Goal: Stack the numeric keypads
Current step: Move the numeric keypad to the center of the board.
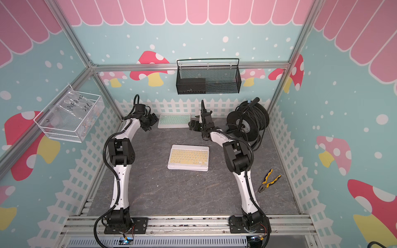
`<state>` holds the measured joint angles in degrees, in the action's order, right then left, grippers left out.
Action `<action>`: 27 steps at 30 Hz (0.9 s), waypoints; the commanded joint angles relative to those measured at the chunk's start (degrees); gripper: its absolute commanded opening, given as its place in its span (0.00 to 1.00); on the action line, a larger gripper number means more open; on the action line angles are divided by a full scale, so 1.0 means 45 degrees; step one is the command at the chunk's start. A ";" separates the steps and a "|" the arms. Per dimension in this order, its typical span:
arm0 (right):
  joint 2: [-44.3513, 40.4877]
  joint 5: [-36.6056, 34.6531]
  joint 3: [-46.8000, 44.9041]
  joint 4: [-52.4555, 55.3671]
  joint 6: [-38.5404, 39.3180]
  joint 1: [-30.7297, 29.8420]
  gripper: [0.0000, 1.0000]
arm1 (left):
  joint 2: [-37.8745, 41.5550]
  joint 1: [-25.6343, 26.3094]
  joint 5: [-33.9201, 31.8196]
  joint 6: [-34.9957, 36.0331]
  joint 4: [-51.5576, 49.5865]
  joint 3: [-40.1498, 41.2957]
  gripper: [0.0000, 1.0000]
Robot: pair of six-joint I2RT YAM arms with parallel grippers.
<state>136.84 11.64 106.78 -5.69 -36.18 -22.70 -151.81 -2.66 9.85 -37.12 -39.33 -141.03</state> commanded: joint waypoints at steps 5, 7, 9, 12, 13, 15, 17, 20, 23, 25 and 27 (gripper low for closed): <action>0.2900 0.0816 0.3004 0.0093 -0.1016 0.0122 0.96 | -0.1763 0.0292 0.0375 -0.0888 0.0047 -0.1784 0.90; 0.3655 0.1206 0.3920 0.0094 -0.1319 0.0122 0.96 | -0.1903 0.0393 0.0705 -0.1099 0.0343 -0.1671 0.90; 0.4413 0.1705 0.4851 0.0093 -0.1605 0.0103 0.95 | -0.2059 0.0506 0.0994 -0.1199 0.0392 -0.1660 0.90; 0.5178 0.2287 0.5779 0.0093 -0.1907 0.0016 0.95 | -0.2221 0.0770 0.1510 -0.1191 0.0404 -0.1611 0.90; 0.5300 0.2408 0.5878 0.0093 -0.1935 -0.0031 0.95 | -0.2242 0.0895 0.1676 -0.1140 0.0401 -0.1590 0.90; 0.5354 0.2556 0.5880 0.0194 -0.1882 -0.0140 0.95 | -0.2261 0.1155 0.1937 -0.1091 0.0401 -0.1466 0.90; 0.5326 0.2710 0.5880 0.0532 -0.1704 -0.0226 0.94 | -0.2243 0.1415 0.2286 -0.0946 0.0368 -0.1338 0.90; 0.4784 0.2663 0.5398 0.1216 -0.1207 -0.0363 0.92 | -0.2092 0.1893 0.2836 -0.0667 0.0275 -0.1020 0.90; 0.3214 0.2290 0.3104 0.0659 -0.0651 -0.0488 0.92 | -0.1613 0.2431 0.3031 -0.0194 0.0139 -0.0388 0.90; 0.2009 0.2219 0.1249 0.0007 -0.0498 -0.0521 0.92 | -0.1094 0.2830 0.3106 -0.0086 0.0158 0.0344 0.89; 0.1039 0.1989 -0.0076 -0.0171 -0.0329 -0.0530 0.92 | -0.0572 0.3225 0.3125 0.0090 0.0187 0.1080 0.89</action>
<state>145.51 17.98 112.01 -6.79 -39.16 -22.57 -155.00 5.37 16.45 -37.32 -32.32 -140.90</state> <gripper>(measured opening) 0.917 0.893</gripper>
